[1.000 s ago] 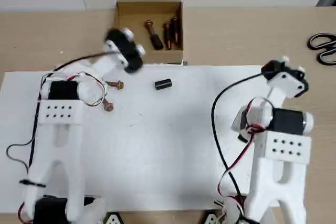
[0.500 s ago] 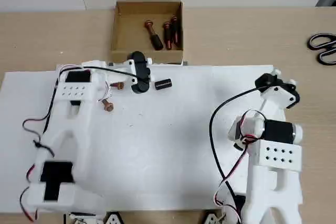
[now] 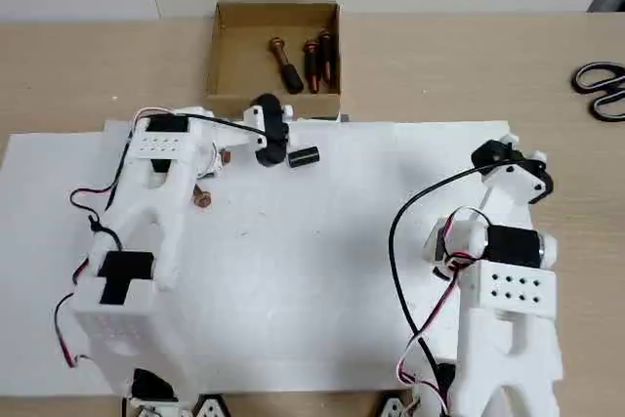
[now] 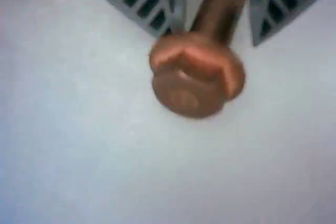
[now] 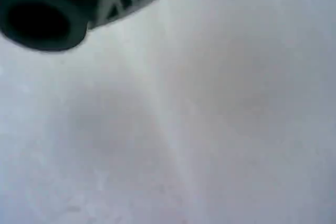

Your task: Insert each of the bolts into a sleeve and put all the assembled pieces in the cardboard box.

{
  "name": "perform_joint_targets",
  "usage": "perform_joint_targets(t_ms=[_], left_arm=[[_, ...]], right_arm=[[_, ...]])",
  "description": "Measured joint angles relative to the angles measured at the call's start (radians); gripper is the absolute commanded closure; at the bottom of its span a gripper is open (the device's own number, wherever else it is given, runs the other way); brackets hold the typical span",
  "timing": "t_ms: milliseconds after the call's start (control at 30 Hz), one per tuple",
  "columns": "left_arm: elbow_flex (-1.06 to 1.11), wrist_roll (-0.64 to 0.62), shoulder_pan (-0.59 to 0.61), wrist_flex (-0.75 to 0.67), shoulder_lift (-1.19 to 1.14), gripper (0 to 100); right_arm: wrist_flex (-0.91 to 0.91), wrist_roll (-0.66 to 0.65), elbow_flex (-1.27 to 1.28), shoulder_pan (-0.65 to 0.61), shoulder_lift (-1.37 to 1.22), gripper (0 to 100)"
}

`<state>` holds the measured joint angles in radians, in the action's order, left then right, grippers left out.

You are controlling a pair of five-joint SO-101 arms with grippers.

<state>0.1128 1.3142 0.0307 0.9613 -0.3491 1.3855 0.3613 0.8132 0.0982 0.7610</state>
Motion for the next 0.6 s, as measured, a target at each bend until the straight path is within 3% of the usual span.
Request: perform_joint_targets(t_ms=[600], left_arm=[[-0.098,0.002,-0.011,0.0,-0.117,99]], right_arm=[[-0.003,0.0,0.0,0.0,0.0,99.5]])
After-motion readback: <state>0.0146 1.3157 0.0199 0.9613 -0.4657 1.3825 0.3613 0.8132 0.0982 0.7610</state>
